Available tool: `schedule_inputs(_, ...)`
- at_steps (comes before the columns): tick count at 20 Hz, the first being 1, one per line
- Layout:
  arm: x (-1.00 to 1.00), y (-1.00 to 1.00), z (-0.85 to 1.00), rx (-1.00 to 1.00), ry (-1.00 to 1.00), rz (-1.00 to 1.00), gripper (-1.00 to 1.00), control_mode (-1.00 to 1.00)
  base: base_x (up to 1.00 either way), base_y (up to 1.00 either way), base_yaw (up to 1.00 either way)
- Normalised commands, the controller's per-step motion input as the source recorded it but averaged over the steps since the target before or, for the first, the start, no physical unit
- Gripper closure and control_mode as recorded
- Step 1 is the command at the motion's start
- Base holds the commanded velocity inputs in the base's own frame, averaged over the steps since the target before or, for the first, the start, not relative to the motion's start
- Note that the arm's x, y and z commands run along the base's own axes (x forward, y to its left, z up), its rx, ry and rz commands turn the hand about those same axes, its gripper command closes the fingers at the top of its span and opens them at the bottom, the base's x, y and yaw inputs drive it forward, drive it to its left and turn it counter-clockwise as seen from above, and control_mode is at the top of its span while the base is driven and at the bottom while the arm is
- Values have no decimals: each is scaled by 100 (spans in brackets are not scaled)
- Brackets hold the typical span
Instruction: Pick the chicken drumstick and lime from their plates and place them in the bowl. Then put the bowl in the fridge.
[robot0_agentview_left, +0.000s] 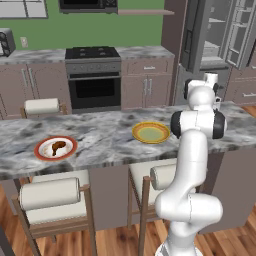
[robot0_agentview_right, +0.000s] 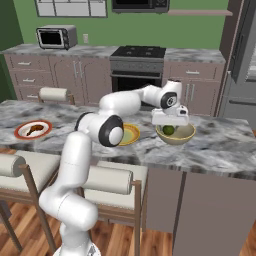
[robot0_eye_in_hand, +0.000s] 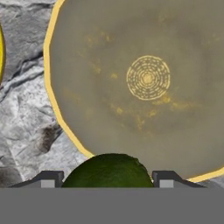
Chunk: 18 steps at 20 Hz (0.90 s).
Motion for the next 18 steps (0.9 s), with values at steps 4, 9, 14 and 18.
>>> schedule_inputs(4, 14, -1, -15, 0, -8, 0, 100, -100, 0, 0, 0)
schedule_inputs(9, 15, -2, -10, 0, -7, 0, 100, -100, 0, 0, 0)
schedule_inputs(14, 2, -4, -15, 0, -1, 0, 100, -100, 0, 0, 0)
schedule_inputs(18, 0, -3, -11, 0, 0, 0, 100, -100, 0, 0, 0)
